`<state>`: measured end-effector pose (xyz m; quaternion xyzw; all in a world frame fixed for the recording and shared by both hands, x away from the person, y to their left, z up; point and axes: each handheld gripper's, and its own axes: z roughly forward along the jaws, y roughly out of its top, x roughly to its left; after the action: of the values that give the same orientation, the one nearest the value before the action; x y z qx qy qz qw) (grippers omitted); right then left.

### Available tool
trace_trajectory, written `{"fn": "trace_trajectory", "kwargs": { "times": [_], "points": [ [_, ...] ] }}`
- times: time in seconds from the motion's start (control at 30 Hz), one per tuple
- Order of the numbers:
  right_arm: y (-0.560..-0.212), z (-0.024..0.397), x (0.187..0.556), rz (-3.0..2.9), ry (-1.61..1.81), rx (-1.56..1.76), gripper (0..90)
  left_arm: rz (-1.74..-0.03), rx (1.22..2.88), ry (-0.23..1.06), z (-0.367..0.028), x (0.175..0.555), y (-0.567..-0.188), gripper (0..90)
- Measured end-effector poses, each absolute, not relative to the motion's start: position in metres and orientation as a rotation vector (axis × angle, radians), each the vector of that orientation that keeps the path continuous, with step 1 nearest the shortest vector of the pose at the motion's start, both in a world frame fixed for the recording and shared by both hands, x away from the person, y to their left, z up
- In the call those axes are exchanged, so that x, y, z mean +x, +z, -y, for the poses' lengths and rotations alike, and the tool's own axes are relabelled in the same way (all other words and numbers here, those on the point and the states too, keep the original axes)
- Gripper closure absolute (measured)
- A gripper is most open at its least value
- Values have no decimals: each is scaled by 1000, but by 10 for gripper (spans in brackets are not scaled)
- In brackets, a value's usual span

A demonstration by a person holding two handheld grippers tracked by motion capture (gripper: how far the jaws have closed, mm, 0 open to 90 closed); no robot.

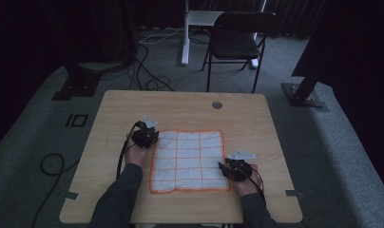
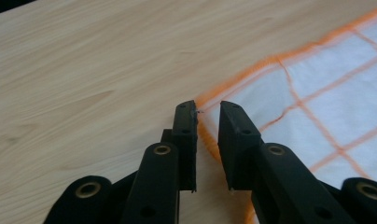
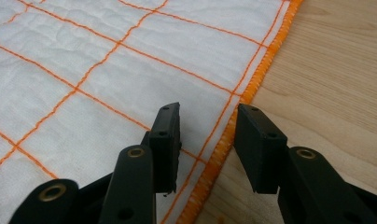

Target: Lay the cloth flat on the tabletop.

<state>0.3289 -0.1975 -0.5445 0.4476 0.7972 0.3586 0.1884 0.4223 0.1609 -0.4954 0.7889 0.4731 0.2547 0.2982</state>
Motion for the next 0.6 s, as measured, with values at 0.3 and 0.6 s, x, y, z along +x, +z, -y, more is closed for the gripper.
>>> {"fn": "trace_trajectory", "kwargs": {
  "times": [0.3,0.6],
  "points": [
    [-545,197,329,-2241,1009,1260,606,-1282,2057,654,-172,415,-500,735],
    [-545,198,329,-2243,1008,1256,604,-1253,2044,575,-164,395,-509,697]
  ]
}}
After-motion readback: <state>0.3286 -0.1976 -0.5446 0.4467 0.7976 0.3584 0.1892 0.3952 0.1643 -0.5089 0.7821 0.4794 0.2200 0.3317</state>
